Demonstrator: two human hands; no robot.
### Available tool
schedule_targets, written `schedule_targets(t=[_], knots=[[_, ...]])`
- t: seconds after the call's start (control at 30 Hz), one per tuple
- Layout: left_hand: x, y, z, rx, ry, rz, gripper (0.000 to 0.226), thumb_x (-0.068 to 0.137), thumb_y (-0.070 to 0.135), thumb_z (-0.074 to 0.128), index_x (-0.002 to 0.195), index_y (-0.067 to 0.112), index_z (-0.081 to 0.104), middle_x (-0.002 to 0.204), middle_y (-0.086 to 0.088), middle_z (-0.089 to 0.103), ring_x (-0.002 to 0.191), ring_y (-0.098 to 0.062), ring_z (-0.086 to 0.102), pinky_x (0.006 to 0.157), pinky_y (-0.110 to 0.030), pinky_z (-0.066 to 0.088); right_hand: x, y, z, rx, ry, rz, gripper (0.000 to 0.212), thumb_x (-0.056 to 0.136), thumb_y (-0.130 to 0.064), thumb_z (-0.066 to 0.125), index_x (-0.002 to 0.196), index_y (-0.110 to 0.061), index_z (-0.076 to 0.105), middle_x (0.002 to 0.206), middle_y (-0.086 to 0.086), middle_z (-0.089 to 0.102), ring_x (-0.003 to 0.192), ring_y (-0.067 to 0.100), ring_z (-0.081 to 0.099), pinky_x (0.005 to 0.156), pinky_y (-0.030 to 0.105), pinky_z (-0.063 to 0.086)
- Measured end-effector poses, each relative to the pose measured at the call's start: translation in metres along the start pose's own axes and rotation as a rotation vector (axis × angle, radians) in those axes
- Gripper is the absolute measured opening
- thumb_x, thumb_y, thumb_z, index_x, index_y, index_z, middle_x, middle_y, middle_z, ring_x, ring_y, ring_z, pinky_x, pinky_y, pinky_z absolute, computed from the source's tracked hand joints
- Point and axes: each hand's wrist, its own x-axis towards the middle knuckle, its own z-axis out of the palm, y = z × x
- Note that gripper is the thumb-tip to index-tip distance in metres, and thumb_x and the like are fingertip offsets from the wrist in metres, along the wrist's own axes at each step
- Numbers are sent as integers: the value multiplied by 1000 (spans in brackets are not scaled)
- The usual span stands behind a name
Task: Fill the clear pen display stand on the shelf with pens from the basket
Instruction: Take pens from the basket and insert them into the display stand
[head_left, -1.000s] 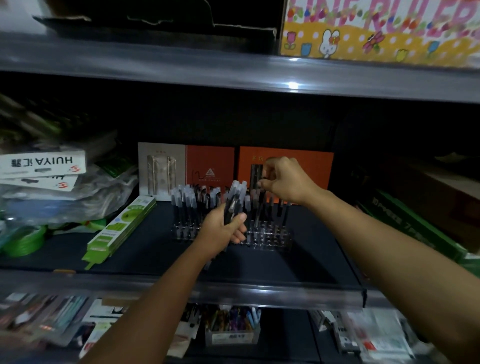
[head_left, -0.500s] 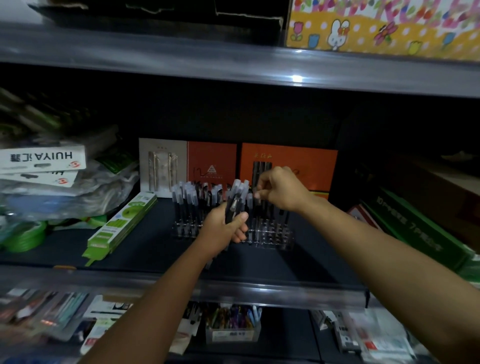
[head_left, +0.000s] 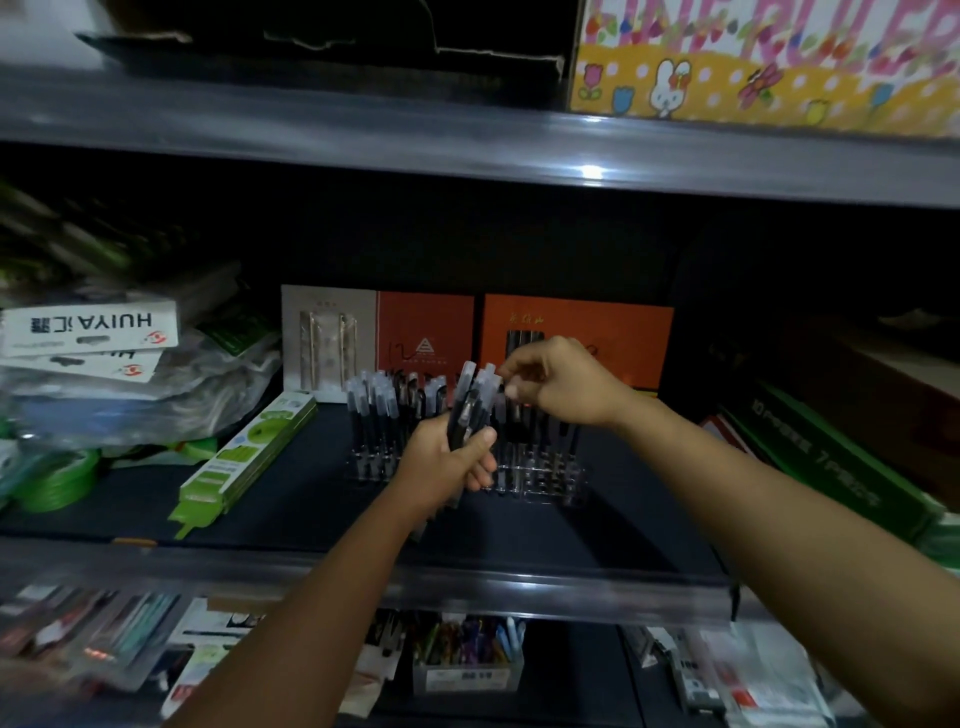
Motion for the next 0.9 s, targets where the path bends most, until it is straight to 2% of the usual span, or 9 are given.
schedule_targets(t=[0.17, 0.3, 0.4, 0.47, 0.53, 0.6, 0.7, 0.77, 0.9], knots=[[-3, 8, 8, -8, -42, -3, 6, 94, 10, 52, 90, 10, 56, 63, -9, 63, 49, -16, 61, 47, -25, 49, -7, -9, -9, 128, -80, 3, 4, 90, -15, 66, 90, -16, 70, 84, 1, 70, 74, 3, 61, 70, 20, 50], [-4, 9, 13, 22, -57, -20, 6, 95, 11, 51, 93, 15, 55, 64, -9, 63, 50, -16, 61, 47, -26, 49, -10, -11, -15, 89, -49, 39, 6, 88, -13, 68, 86, -8, 71, 75, -6, 67, 63, -7, 59, 61, 13, 45], [-5, 9, 12, 13, -37, -48, 8, 95, 13, 51, 89, 11, 55, 65, -11, 63, 50, -16, 62, 48, -26, 51, -13, -10, -23, 52, -4, 66, 9, 89, -13, 68, 85, -6, 71, 77, 3, 71, 67, 7, 67, 61, 20, 54], [-6, 9, 10, -3, -10, -59, 10, 96, 14, 50, 88, 10, 55, 65, -11, 64, 50, -16, 63, 48, -25, 52, -16, -9, -30, 41, 25, 89, 10, 90, -14, 67, 83, -7, 70, 78, 9, 72, 68, 16, 68, 58, 23, 55], [-6, 9, 7, -5, 18, -80, 10, 96, 14, 50, 87, 11, 56, 66, -12, 63, 51, -15, 64, 49, -25, 53, -16, -7, -38, 16, 78, 113, 11, 90, -14, 66, 82, -8, 70, 80, 9, 72, 73, 20, 68, 65, 30, 55], [-7, 9, 5, -10, 28, -109, 9, 96, 13, 51, 88, 11, 56, 68, -12, 63, 50, -13, 64, 50, -24, 54, -16, -8, -45, 10, 123, 130, 11, 89, -13, 66, 83, -5, 71, 81, 6, 71, 75, 15, 65, 75, 34, 54], [-6, 9, 4, 24, 20, -133, 7, 96, 11, 51, 90, 11, 55, 69, -12, 63, 49, -12, 64, 50, -25, 54, -15, -8, -54, -29, 152, 151, 11, 89, -12, 66, 84, -4, 72, 76, -1, 68, 70, 2, 58, 69, 22, 48], [-5, 9, 4, 52, 20, -138, 8, 96, 11, 51, 89, 13, 54, 69, -12, 63, 50, -13, 63, 50, -26, 54, -14, -8, -58, -89, 157, 159, 11, 89, -12, 65, 85, -4, 72, 79, -1, 69, 70, -1, 56, 64, 15, 41], [-3, 12, 8, 88, 16, -125, 8, 96, 11, 51, 89, 14, 54, 67, -11, 63, 49, -14, 61, 49, -27, 52, -11, -4, -57, -191, 160, 151, 11, 89, -13, 66, 85, -5, 72, 88, 8, 73, 88, 15, 63, 78, 26, 48]])
